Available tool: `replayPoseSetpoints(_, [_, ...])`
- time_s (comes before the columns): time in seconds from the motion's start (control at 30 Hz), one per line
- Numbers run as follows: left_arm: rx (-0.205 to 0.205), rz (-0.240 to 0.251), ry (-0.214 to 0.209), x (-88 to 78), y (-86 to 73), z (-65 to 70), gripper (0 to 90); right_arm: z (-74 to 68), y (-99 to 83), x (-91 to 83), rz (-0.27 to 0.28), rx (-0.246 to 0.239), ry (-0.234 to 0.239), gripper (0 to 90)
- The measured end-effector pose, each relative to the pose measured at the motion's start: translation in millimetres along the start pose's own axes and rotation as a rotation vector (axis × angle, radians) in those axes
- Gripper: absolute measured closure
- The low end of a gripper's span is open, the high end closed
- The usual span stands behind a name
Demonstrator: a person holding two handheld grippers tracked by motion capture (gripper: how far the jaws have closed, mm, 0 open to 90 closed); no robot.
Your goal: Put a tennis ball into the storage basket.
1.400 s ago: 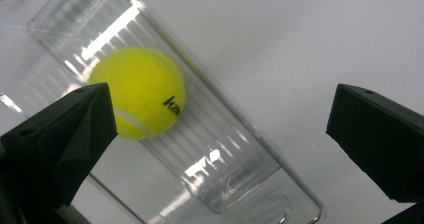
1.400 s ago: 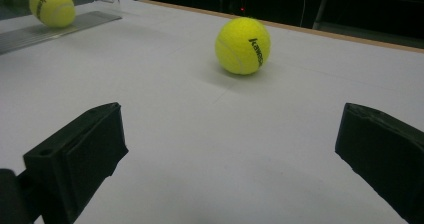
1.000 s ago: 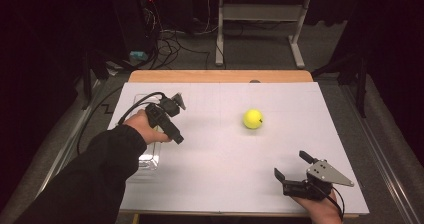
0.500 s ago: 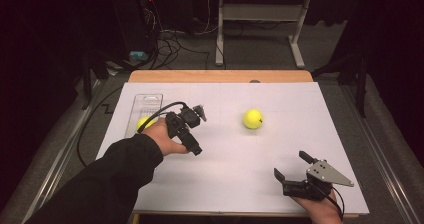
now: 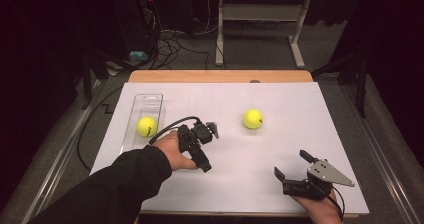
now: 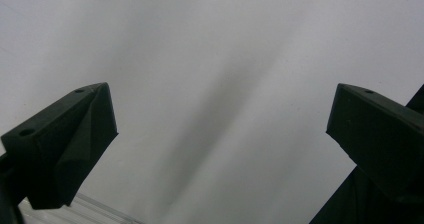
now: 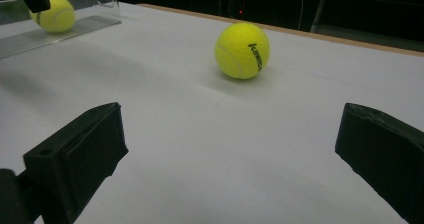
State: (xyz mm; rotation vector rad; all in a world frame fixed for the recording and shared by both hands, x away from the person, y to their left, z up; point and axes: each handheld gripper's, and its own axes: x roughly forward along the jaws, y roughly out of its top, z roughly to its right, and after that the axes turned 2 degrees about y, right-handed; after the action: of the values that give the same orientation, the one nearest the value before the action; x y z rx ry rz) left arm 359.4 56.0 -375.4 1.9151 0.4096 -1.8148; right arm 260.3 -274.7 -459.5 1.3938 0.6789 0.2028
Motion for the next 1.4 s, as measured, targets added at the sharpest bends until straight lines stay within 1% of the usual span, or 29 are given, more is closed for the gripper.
replayPoseSetpoints(0.13, [-0.022,0.006,0.005,3.2,-3.8,-3.7,0.7,1.1,-0.2,4.0,-0.012,-0.003,-0.008,0.0])
replayPoseSetpoints(0.2, [-0.028,0.011,-0.004,3.5,-6.3,-5.0,0.7,0.6,2.6,7.9,-0.017,0.007,-0.017,0.0])
replayPoseSetpoints(0.27, [-0.032,0.010,-0.008,3.2,-8.9,-6.7,0.7,1.2,6.6,13.4,-0.021,0.028,-0.031,0.0])
replayPoseSetpoints(0.33, [-0.036,0.012,-0.009,1.6,-11.1,-8.2,0.7,1.8,11.0,22.3,-0.037,0.025,-0.045,0.0])
replayPoseSetpoints(0.37, [-0.038,0.018,-0.011,1.3,-12.2,-8.3,0.7,3.0,12.9,27.7,-0.045,0.017,-0.046,0.0])
replayPoseSetpoints(0.43, [-0.033,0.018,-0.022,-0.2,-13.4,-9.0,0.7,5.4,16.9,38.7,-0.066,0.016,-0.052,0.0])
replayPoseSetpoints(0.5, [-0.036,0.022,-0.017,-1.2,-14.9,-10.3,0.7,8.0,21.2,49.7,-0.078,0.024,-0.050,0.0])
replayPoseSetpoints(0.57, [-0.038,0.024,-0.013,-1.4,-16.2,-11.8,0.7,9.8,26.2,62.2,-0.098,0.017,-0.054,0.0])
replayPoseSetpoints(0.67, [-0.044,0.033,-0.023,-0.9,-18.4,-13.0,0.7,11.7,35.4,80.8,-0.110,0.019,-0.054,0.0])
replayPoseSetpoints(0.77, [-0.049,0.029,-0.031,2.4,-19.2,-13.9,0.7,12.7,44.7,101.3,-0.129,0.013,-0.051,0.2])
replayPoseSetpoints(0.9, [-0.037,0.016,-0.032,5.1,-18.6,-14.6,0.7,16.3,53.1,130.7,-0.173,0.025,-0.052,1.2])
replayPoseSetpoints(1.03, [-0.031,0.017,-0.036,5.5,-17.4,-13.5,0.7,19.8,57.2,158.4,-0.220,0.049,-0.059,4.4])
replayPoseSetpoints(1.17, [-0.033,0.017,-0.036,6.1,-17.9,-14.5,0.7,20.9,58.2,180.0,-0.262,0.053,-0.070,10.7])
replayPoseSetpoints(1.2, [-0.031,0.012,-0.037,5.6,-18.0,-15.1,0.7,21.3,58.4,183.4,-0.271,0.056,-0.071,13.0])
replayPoseSetpoints(1.23, [-0.032,0.018,-0.041,5.4,-18.3,-15.6,0.7,21.8,58.8,186.5,-0.283,0.059,-0.077,15.2])
replayPoseSetpoints(1.27, [-0.032,0.017,-0.042,4.8,-18.4,-16.0,0.7,22.1,59.2,189.2,-0.295,0.064,-0.076,15.5])
replayPoseSetpoints(1.33, [-0.035,0.022,-0.040,4.5,-18.5,-16.1,0.7,22.1,59.3,193.3,-0.323,0.065,-0.070,19.3])
replayPoseSetpoints(1.4, [-0.034,0.022,-0.041,4.6,-18.7,-16.1,0.7,22.6,59.5,193.5,-0.327,0.067,-0.085,26.3])
